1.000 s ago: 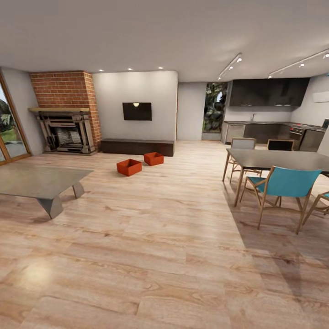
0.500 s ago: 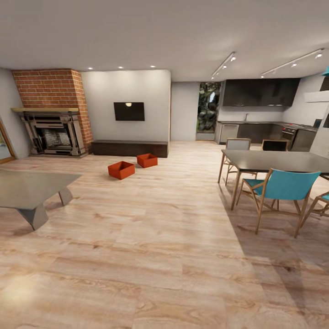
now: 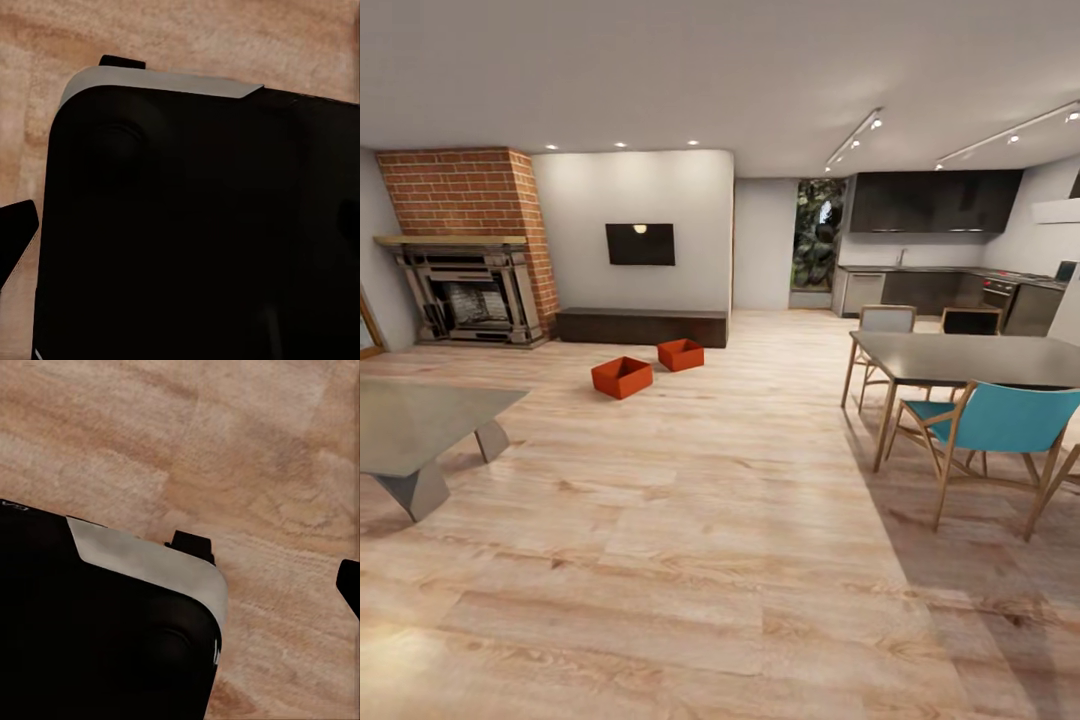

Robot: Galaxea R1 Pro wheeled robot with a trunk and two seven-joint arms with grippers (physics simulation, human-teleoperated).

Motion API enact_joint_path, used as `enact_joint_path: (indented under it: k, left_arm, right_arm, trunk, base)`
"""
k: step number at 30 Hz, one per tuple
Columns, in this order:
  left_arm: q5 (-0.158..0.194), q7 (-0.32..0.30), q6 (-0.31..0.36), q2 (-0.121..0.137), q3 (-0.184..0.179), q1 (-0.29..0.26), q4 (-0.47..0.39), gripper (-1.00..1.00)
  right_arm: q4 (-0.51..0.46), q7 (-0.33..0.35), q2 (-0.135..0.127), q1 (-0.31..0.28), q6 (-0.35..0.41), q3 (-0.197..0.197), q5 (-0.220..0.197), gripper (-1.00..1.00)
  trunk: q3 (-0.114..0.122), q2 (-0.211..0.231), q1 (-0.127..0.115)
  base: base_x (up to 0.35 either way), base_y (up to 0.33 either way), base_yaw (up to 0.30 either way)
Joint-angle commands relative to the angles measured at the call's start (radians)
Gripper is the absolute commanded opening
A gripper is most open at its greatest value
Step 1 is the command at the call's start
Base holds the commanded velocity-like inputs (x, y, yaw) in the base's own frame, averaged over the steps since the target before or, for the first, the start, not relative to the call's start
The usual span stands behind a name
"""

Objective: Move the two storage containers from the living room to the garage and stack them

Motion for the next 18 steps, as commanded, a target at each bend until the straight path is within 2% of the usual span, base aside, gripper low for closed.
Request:
enact_joint_path:
  k: [1,9,18]
  left_arm:
    - [0.008,-0.005,-0.001,0.000,0.003,0.000,0.000,1.00]
    - [0.010,-0.005,0.006,0.001,0.003,0.000,-0.001,1.00]
    - [0.010,-0.005,0.009,0.000,0.003,0.000,-0.001,1.00]
  right_arm:
    - [0.003,0.003,0.001,-0.001,-0.006,0.008,-0.010,1.00]
    - [0.003,0.003,0.006,-0.001,-0.005,0.010,-0.012,1.00]
    - [0.003,0.003,0.003,-0.001,-0.005,0.009,-0.012,1.00]
  trunk:
    - [-0.001,0.000,0.001]
    - [-0.001,0.000,0.001]
    - [-0.001,0.000,0.001]
  base:
    - [0.322,0.000,0.000]
    - [0.322,0.008,0.000]
    - [0.322,0.066,0.000]
